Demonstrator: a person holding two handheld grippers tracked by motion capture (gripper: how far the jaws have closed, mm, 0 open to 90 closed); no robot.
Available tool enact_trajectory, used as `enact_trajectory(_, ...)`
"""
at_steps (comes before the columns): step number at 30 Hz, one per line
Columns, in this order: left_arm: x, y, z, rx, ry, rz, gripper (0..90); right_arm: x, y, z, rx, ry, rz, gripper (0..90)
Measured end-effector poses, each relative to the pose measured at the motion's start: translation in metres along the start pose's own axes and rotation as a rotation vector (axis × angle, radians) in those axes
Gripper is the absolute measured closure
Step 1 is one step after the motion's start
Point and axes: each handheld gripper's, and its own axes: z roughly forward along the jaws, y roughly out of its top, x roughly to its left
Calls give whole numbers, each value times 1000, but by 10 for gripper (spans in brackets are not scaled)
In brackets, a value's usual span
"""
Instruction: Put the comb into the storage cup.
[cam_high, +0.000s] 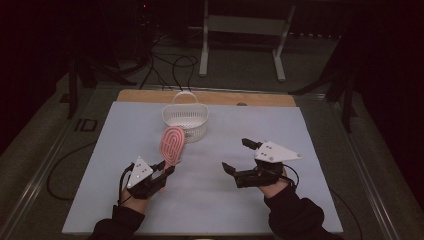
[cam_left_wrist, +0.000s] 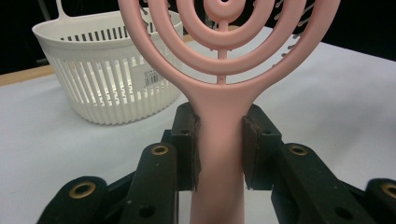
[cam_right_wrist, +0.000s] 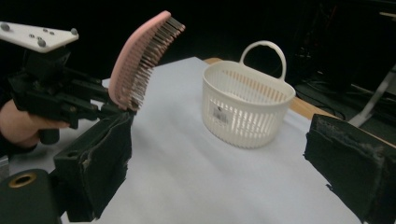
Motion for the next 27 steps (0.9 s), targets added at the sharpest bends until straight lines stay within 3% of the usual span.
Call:
enact_trajectory(7,0,0,0,-5,-1,-5,705,9,13,16,-19,23,10,73)
enact_trajectory(17,-1,1,-1,-16,-2,0,705,24,29,47,-50,59,138,74)
enact_trajectory(27,-3,1,0,-35,-19,-1,705,43,39,67,-59,58,154,74)
